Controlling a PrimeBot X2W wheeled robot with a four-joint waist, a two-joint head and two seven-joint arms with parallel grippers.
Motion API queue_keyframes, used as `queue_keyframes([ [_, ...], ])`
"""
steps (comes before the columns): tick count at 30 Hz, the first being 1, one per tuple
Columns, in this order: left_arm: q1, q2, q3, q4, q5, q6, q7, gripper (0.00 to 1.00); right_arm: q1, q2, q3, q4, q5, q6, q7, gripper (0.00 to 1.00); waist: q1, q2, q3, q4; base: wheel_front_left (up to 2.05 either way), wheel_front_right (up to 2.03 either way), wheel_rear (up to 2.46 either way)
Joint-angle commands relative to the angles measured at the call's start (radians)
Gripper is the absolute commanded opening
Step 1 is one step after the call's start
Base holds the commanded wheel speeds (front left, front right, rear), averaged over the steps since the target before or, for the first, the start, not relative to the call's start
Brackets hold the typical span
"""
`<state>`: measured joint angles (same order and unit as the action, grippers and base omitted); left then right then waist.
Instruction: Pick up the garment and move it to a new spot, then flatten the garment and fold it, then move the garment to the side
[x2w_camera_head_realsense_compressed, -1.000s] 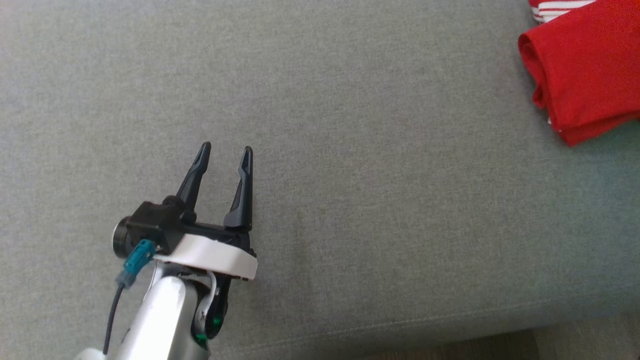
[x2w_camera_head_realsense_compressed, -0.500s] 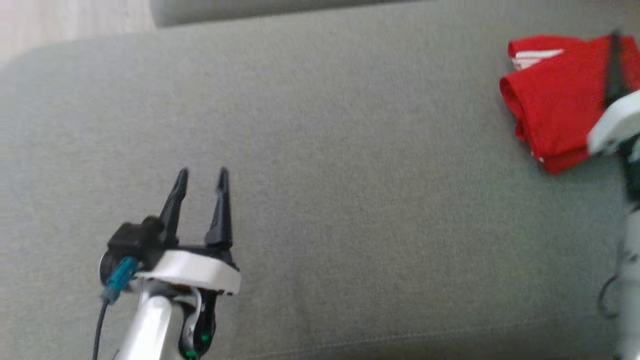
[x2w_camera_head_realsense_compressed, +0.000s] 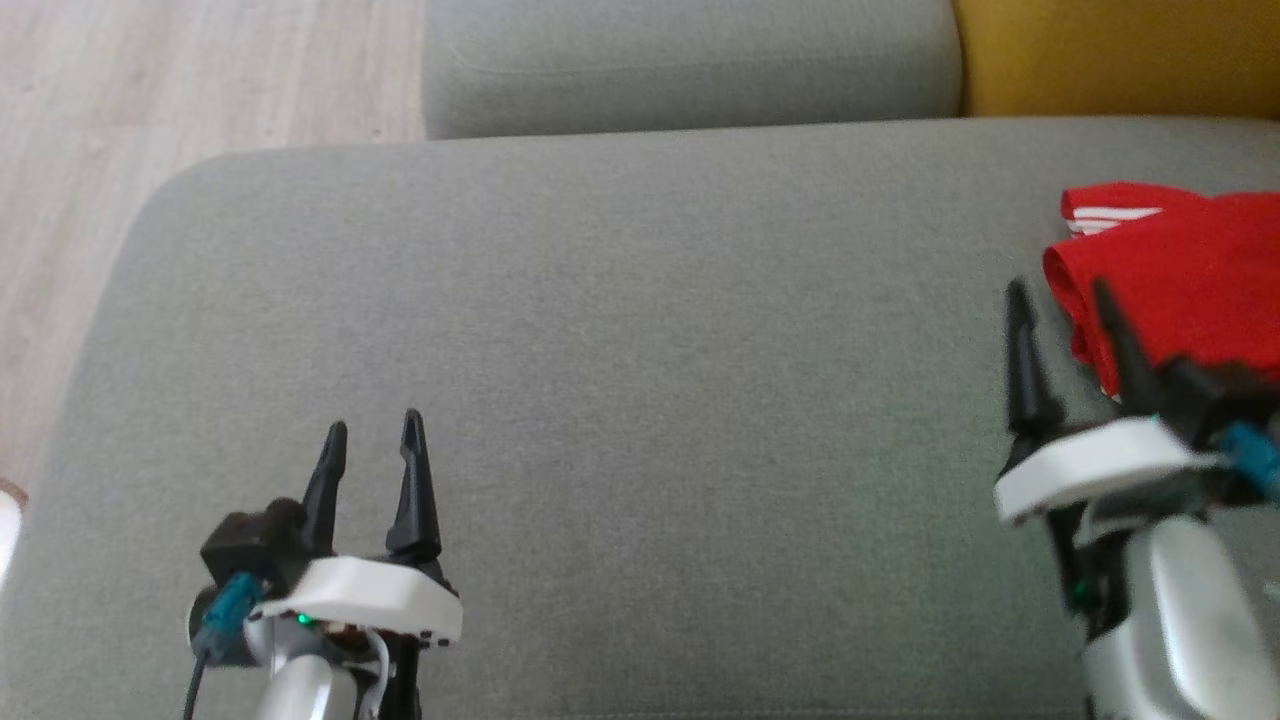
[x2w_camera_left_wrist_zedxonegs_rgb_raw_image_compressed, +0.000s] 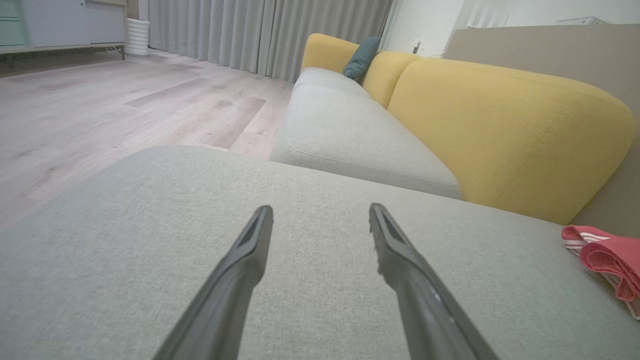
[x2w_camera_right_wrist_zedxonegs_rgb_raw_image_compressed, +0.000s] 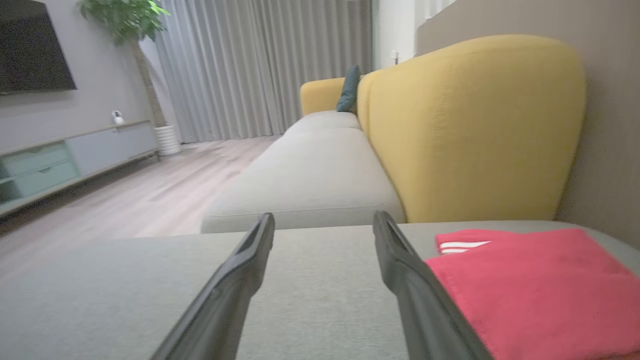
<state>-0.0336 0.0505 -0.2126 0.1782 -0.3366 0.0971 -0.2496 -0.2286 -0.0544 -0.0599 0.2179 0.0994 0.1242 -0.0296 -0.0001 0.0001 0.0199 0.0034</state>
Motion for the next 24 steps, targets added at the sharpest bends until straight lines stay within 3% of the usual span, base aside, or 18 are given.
queue_keyframes([
  [1, -0.028, 0.000, 0.031, -0.021, 0.000, 0.007, -0.012, 1.00, -0.006, 0.003, 0.051, -0.035, 0.041, 0.007, -0.030, 1.00, 0.0001, -0.0001, -0.015, 0.015, 0.00, 0.00, 0.00],
  [11, -0.032, 0.000, 0.017, 0.046, 0.008, 0.005, -0.012, 1.00, 0.099, 0.004, 0.109, 0.042, 0.095, 0.007, -0.169, 1.00, 0.0001, -0.0001, -0.030, 0.038, 0.00, 0.00, 0.00],
  [24, -0.054, 0.000, 0.004, 0.086, 0.006, 0.011, -0.012, 1.00, 0.119, 0.004, 0.111, 0.085, 0.064, 0.007, -0.205, 1.00, 0.0001, -0.0001, -0.035, 0.023, 0.00, 0.00, 0.00],
])
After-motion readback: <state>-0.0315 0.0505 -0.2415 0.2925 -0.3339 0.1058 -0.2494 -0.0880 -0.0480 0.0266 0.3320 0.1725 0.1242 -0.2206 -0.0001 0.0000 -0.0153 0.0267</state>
